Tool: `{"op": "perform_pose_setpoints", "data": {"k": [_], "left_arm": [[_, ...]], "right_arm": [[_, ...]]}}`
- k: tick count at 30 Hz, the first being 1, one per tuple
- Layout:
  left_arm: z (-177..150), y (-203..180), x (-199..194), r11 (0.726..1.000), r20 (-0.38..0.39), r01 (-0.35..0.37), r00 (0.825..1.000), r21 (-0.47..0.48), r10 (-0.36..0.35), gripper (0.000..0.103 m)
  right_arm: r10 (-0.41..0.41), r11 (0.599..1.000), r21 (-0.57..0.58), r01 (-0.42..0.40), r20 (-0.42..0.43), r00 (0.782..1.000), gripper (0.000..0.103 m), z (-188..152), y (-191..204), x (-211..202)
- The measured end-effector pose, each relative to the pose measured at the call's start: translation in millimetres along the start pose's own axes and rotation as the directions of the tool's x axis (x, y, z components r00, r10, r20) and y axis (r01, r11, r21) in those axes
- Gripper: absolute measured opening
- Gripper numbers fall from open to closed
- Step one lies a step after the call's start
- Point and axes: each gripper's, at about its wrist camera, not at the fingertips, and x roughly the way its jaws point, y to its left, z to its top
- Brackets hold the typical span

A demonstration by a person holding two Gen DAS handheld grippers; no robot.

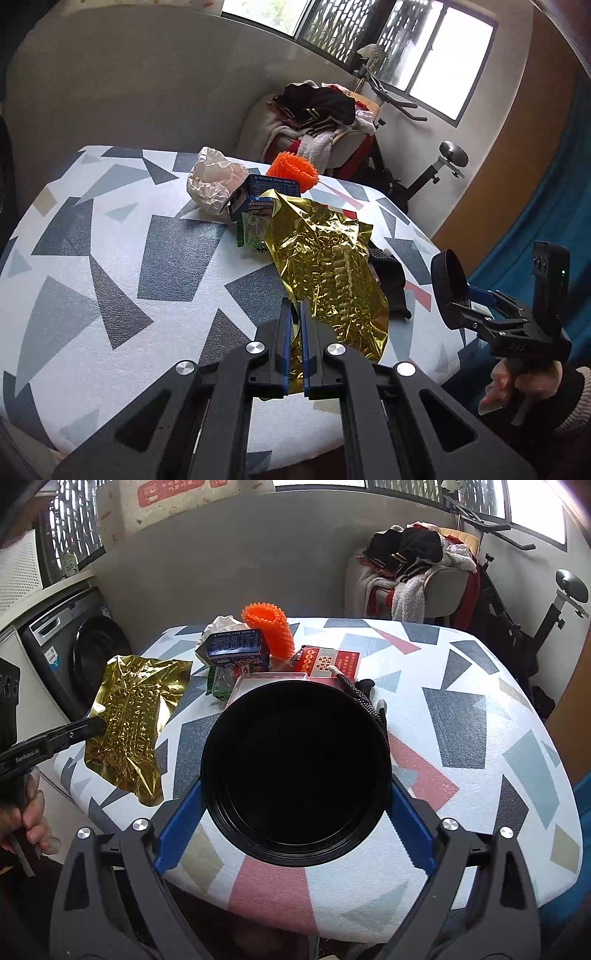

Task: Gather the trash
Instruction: 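Lift the black lid with the right tool while the left tool grasps the gold foil wrapper, then lower both items into the brown bin and open both tools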

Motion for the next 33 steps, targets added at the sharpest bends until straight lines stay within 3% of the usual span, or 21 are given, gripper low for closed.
{"op": "perform_pose_setpoints", "data": {"k": [17,33], "left_arm": [[-59,-58,-55,0.985,0.023,0.050,0.998,0.163,-0.054,0.005],[-111,-71,-41,0.979,-0.086,0.068,0.995,0.193,-0.052,0.006]], "right_arm": [[0.013,1.000,0.004,-0.013,0.010,1.000,0.092,-28,11,-33],[0.018,0.999,0.028,-0.017,-0.025,1.000,0.092,-54,10,-37]]}}
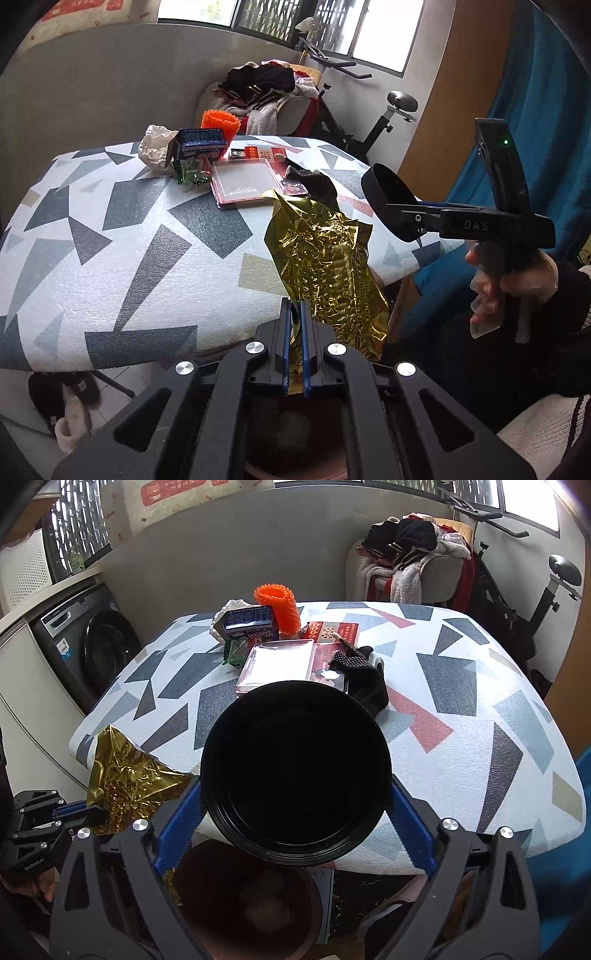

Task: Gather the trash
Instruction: 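Lower both items into the brown bin and open both tools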

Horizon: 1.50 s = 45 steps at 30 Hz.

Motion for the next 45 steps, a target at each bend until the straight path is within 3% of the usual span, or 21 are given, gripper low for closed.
{"op": "perform_pose_setpoints", "data": {"k": [1,2,3,5,12,24,40,45], "left_arm": [[-2,-1,1,1.000,-0.008,-0.004,1.000,-0.002,0.004,0.007],[-3,-1,3,1.000,-0.015,-0.009,1.000,-0.006,0.009,0.015],[-4,0,3,1.000,-0.017,-0.011,1.000,-0.012,0.010,0.039],[-5,2,-2,0.999,0.007,-0.013,1.000,-0.029,0.013,0.067],[5,12,-17,0.991,0.047,-0.116,0.992,-0.063,0.119,0.093],[10,32,-33,0.966,0.048,-0.238,0.969,-0.101,0.244,0.097],[7,38,-31,0.959,0.029,-0.260,0.964,-0.113,0.265,0.097],[6,38,-29,0.955,0.025,-0.275,0.960,-0.110,0.279,0.097]], "right_arm": [[0.000,1.000,0.002,0.000,-0.002,1.000,0.092,-1,0,0],[0.000,1.000,0.003,0.000,-0.004,1.000,0.092,-2,0,0],[0.001,1.000,0.004,-0.001,-0.006,1.000,0.092,-3,0,1],[0.003,1.000,0.005,-0.003,-0.011,1.000,0.092,-5,0,1],[0.015,1.000,-0.007,-0.015,-0.044,0.999,0.092,-18,7,6],[0.053,0.995,-0.070,-0.066,-0.166,0.985,0.092,-53,38,31],[0.083,0.989,-0.098,-0.114,-0.278,0.957,0.093,-75,55,52],[0.087,0.988,-0.096,-0.119,-0.287,0.954,0.097,-75,55,54]]}}
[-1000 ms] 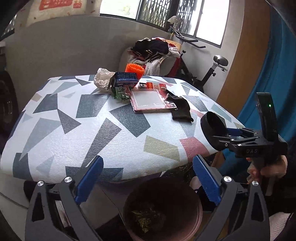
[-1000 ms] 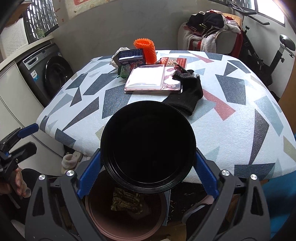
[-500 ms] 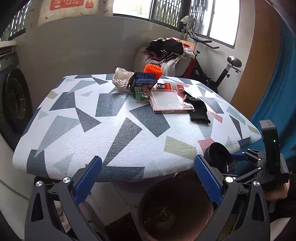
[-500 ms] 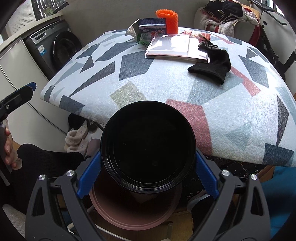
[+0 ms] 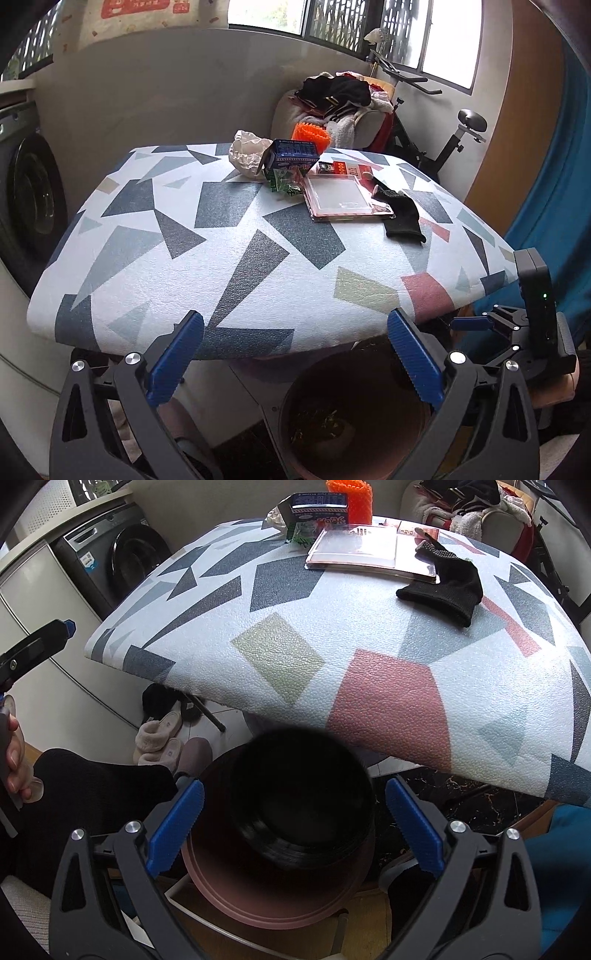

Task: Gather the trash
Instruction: 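Lower both items into the brown bin and open both tools, then reach the right tool to the black glove and grasp it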

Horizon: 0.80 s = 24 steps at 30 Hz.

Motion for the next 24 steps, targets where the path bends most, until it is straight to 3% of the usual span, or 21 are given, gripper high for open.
{"op": "perform_pose_setpoints", "data": {"k": [6,14,19,24], "left_arm": [[2,3,3,0.999,-0.010,-0.029,1.000,-0.013,0.029,0.097],[10,-5,6,0.998,0.009,-0.040,0.999,0.057,0.040,0.097],[21,-7,4,0.991,0.058,-0.093,0.994,0.097,0.088,0.097],[36,0,2,0.991,0.089,-0.102,0.992,0.083,0.094,0.097]], "right_arm": [[-0.036,0.998,0.049,0.035,0.038,0.999,0.097,8,-17,-8],[-0.125,0.991,0.070,0.118,0.105,0.987,0.097,27,-43,-25],[-0.140,0.989,0.078,0.129,0.147,0.979,0.097,43,-58,-37],[-0.157,0.987,0.050,0.150,0.191,0.969,0.097,58,-66,-47]]}}
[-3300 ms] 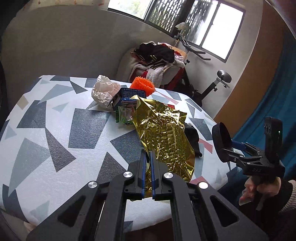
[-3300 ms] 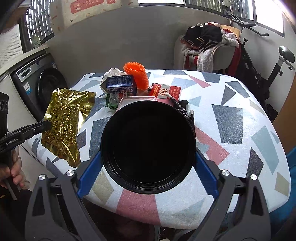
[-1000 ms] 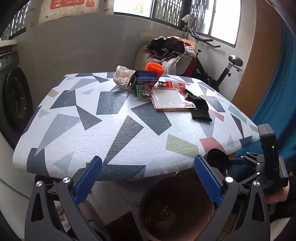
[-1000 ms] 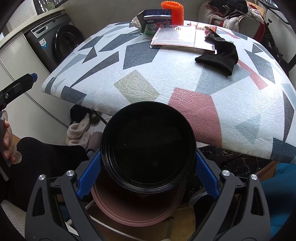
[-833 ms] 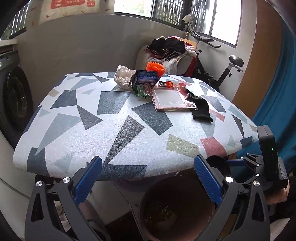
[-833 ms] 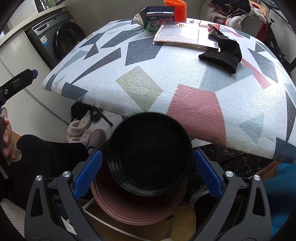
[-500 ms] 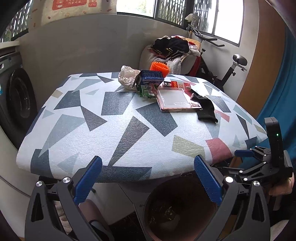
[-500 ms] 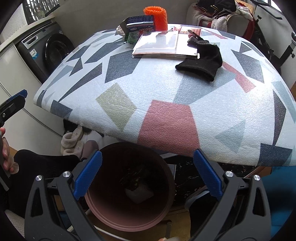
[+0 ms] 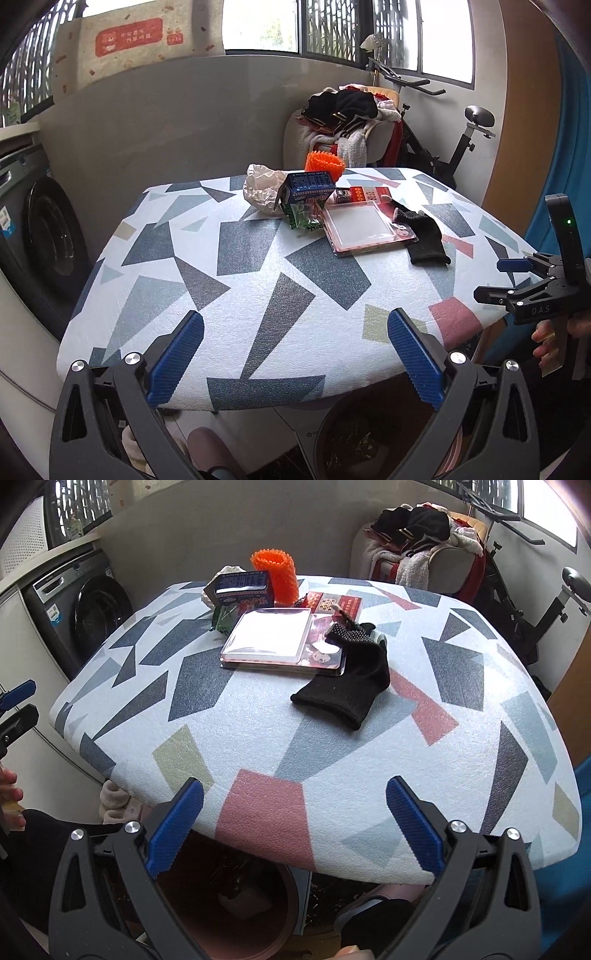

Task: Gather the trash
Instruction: 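Reach the right tool to the black glove and grasp it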

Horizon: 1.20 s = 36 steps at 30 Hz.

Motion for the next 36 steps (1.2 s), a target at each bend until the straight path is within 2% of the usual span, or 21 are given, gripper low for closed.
{"op": "perform_pose_setpoints", "data": {"k": [7,11,18,28,30,32,36], "left_arm": [[18,12,1,1.000,0.032,0.024,0.999,-0.011,-0.024,0.097],[25,16,6,1.000,0.035,0.019,0.999,0.007,-0.019,0.097],[32,23,22,0.999,0.018,0.042,0.999,0.000,-0.042,0.097],[38,28,44,1.000,0.054,0.010,0.999,-0.011,-0.010,0.097],[38,28,49,1.000,0.044,0.013,0.999,-0.009,-0.012,0.097],[38,29,55,1.000,0.032,0.016,0.999,-0.013,-0.016,0.097],[35,32,69,0.999,-0.004,0.009,1.000,-0.031,-0.009,0.097]], "right_arm": [[0.028,1.000,-0.009,-0.028,-0.012,1.000,0.097,24,-9,1],[-0.025,0.999,-0.042,0.025,-0.010,1.000,0.097,35,-10,5],[-0.040,0.998,-0.044,0.039,-0.019,0.999,0.097,51,-22,21],[-0.033,0.999,-0.007,0.033,-0.041,0.999,0.097,61,-53,57],[-0.025,1.000,0.004,0.025,-0.039,0.999,0.093,63,-60,64],[-0.022,0.999,0.025,0.023,-0.041,0.999,0.082,66,-67,72],[-0.015,0.996,0.090,0.018,-0.032,0.999,0.070,73,-84,85]]}}
